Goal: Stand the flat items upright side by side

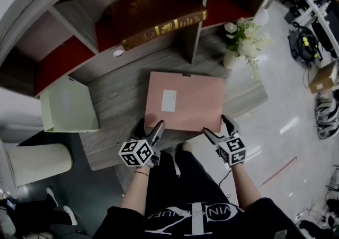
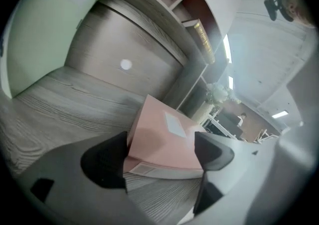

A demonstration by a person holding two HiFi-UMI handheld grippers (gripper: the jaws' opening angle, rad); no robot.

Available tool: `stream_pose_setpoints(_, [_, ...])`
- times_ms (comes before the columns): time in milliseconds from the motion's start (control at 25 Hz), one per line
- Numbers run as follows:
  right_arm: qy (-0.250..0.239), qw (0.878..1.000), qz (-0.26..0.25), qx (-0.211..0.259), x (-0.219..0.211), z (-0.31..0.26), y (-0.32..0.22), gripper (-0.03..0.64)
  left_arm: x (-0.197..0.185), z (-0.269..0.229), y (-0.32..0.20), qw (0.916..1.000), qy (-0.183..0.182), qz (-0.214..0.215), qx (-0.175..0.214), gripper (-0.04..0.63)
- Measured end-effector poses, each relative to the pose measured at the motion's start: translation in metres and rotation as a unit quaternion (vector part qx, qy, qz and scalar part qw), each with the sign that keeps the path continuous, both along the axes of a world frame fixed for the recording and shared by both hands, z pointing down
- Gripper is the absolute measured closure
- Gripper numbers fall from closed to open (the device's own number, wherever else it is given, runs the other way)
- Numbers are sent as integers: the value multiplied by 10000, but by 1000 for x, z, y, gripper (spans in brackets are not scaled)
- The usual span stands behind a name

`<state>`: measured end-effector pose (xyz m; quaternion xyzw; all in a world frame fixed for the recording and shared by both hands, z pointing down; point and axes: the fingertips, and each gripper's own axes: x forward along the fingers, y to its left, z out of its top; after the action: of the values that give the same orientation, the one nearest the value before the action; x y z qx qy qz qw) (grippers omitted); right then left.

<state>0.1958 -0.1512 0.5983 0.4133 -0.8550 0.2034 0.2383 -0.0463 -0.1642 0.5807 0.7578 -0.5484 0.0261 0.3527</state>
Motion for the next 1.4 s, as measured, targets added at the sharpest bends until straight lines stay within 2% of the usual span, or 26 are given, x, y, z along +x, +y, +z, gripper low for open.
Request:
stream_pose_setpoints(200, [-31, 9978, -661, 14, -34, 0, 0, 221, -35, 1, 32, 9974, 27, -724, -24, 175])
stream_pose_setpoints(360, [-48, 9929, -1189, 13, -59, 1, 8, 222, -60, 2, 62, 9905, 81, -1372, -32, 175])
stream_pose_setpoints(560, [-29, 9810, -1938, 16, -93, 2, 19, 222, -91, 3, 111, 9723, 357, -2309, -105, 199])
stream_pose_setpoints(720, [-27, 9693, -2458, 28, -118, 2, 29, 222, -110, 5, 147, 9571, 485, -2853, -144, 235])
stream_pose_setpoints(880, [-55, 9612, -2759, 51, -136, 2, 36, 221, -122, 7, 171, 9440, 637, -3237, -94, 259])
stream_pose_setpoints(1120, [-75, 9513, -3083, 35, -154, 3, 43, 221, -133, 6, 194, 9319, 756, -3548, -46, 259])
stream_pose_setpoints(1240, [-69, 9464, -3230, 17, -164, 3, 47, 221, -139, 12, 206, 9179, 937, -3855, -109, 258])
stream_pose_setpoints(1280, [-74, 9456, -3251, 10, -166, 3, 49, 221, -140, 18, 210, 9096, 1142, -3993, -143, 258])
stream_pose_setpoints(1320, [-79, 9455, -3255, 6, -167, 4, 50, 221, -141, 24, 212, 8991, 1421, -4138, -139, 210])
stream_pose_setpoints(1400, [-88, 9459, -3243, 6, -168, 4, 50, 219, -143, 31, 213, 8794, 1910, -4361, -51, 192])
